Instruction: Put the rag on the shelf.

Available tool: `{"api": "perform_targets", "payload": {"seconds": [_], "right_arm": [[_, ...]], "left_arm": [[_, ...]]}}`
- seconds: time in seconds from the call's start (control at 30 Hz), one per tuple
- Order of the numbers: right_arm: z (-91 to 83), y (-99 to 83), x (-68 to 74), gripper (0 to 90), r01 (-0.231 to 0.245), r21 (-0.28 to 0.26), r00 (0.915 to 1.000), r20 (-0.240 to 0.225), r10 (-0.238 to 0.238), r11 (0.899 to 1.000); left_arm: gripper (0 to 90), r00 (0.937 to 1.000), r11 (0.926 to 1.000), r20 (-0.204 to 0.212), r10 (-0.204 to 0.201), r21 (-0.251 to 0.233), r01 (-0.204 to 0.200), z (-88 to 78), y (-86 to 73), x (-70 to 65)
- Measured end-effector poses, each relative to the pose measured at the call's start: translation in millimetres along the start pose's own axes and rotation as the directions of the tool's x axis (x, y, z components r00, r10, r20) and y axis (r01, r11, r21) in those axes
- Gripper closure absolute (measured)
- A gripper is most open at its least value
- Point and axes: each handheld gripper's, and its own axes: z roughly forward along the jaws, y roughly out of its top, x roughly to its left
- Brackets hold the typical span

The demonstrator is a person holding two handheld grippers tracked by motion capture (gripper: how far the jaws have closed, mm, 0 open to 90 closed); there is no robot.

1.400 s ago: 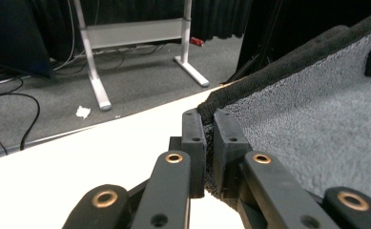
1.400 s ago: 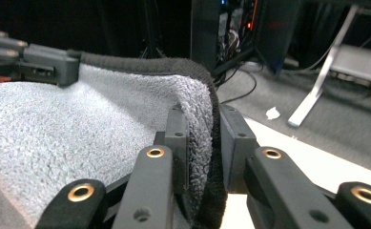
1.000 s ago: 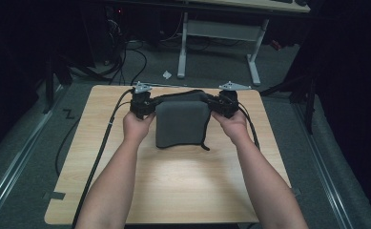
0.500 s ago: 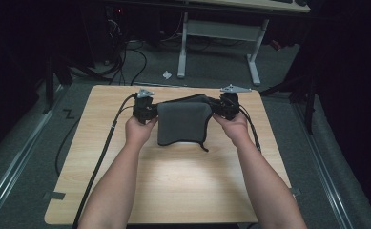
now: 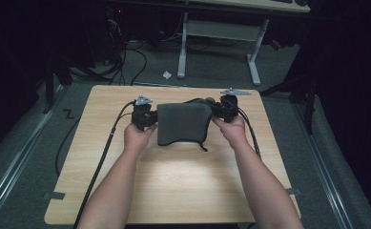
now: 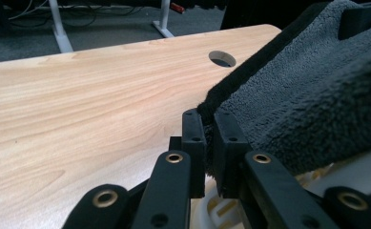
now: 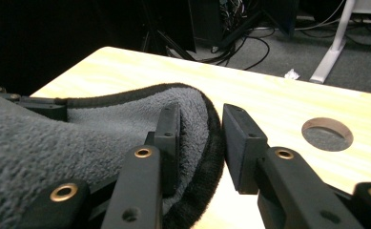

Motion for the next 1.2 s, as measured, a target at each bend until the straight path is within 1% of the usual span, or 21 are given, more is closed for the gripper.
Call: {"api": "perform_targets", "payload": {"seconds": [0.07, 0.17, 0.3, 0.43, 0.53, 0.63, 0.7, 0.77, 0.83, 0.87, 0.9, 0.97, 1.07, 1.13, 1.2], "right_arm": [[1.5, -0.9, -0.4, 69.3, -0.009, 0.002, 0.9999, -0.005, 0.009, 1.0], [1.0, -1.6, -0.6, 65.8, -0.024, 0.009, 0.9997, 0.007, 0.024, 1.0], [-2.9, -1.9, -1.3, 61.1, -0.007, 0.006, 0.9993, 0.038, 0.007, 1.0], [-6.8, -0.3, -2.3, 55.4, 0.019, 0.006, 0.9971, 0.074, -0.019, 1.0], [-10.5, 0.7, -3.9, 54.3, 0.029, -0.005, 0.9955, 0.09, -0.028, 1.0], [-16.6, 2.4, -7.0, 54.1, 0.026, -0.038, 0.9938, 0.109, -0.022, 0.999], [-20.3, 3.8, -9.7, 53.8, 0.019, -0.045, 0.9929, 0.118, -0.014, 0.999], [-23.4, 4.2, -11.5, 53.3, 0.031, -0.044, 0.991, 0.132, -0.025, 0.999], [-25.6, 3.4, -12.7, 53.0, 0.04, -0.04, 0.9883, 0.148, -0.034, 0.998], [-27.1, 2.6, -14.0, 52.9, 0.044, -0.037, 0.9871, 0.156, -0.038, 0.998], [-28.4, 1.9, -15.3, 52.8, 0.043, -0.035, 0.9859, 0.163, -0.037, 0.998], [-31.2, 0.2, -18.1, 53.1, 0.041, -0.036, 0.9845, 0.172, -0.034, 0.999], [-34.8, -2.5, -20.8, 53.2, 0.04, -0.033, 0.983, 0.181, -0.034, 0.999], [-38.0, -4.2, -21.6, 53.2, 0.048, -0.015, 0.9808, 0.19, -0.044, 0.999], [-42.7, -6.2, -20.8, 53.8, 0.064, -0.016, 0.979, 0.195, -0.06, 0.998]], "left_arm": [[84.7, 1.0, 1.0, 0.002, -0.002, 0.0, 0.002, -1.1, -1.6, 0.3], [84.7, 1.0, 1.0, 0.005, 0.005, 0.004, -0.005, -2.4, -2.3, 0.1], [84.5, 0.9997, 0.9999, 0.026, -0.001, 0.011, 0.001, -2.2, -2.7, -0.6], [83.8, 0.9996, 0.9998, 0.029, 0.004, 0.02, -0.005, -2.0, -3.4, -2.9], [83.4, 0.9995, 0.9994, 0.022, 0.024, 0.024, -0.025, -2.5, -4.2, -4.7], [83.3, 0.9997, 0.9995, 0.02, 0.015, 0.026, -0.016, -2.7, -4.3, -3.3], [82.4, 0.9998, 0.9996, 0.015, 0.014, 0.024, -0.014, -3.1, -3.8, -3.2], [77.9, 1.0, 0.9996, -0.001, 0.009, 0.025, -0.009, -4.2, -2.9, -3.2], [70.0, 0.9996, 0.9993, -0.028, -0.003, 0.037, 0.004, -5.2, -2.7, -2.0], [65.2, 0.9994, 0.9993, -0.033, -0.009, 0.035, 0.01, -6.1, -3.7, -0.6], [61.6, 0.9992, 0.9995, -0.036, -0.02, 0.024, 0.021, -7.9, -5.3, 1.2], [57.3, 0.9981, 0.9989, -0.042, -0.046, 0.004, 0.046, -12.3, -7.8, 5.1], [54.2, 0.9961, 0.9976, -0.055, -0.069, -0.014, 0.069, -20.6, -12.7, 11.9], [53.1, 0.9955, 0.9973, -0.061, -0.072, -0.017, 0.071, -26.6, -15.7, 14.9], [52.1, 0.9948, 0.9971, -0.071, -0.074, -0.023, 0.072, -32.8, -19.2, 17.2]]}}
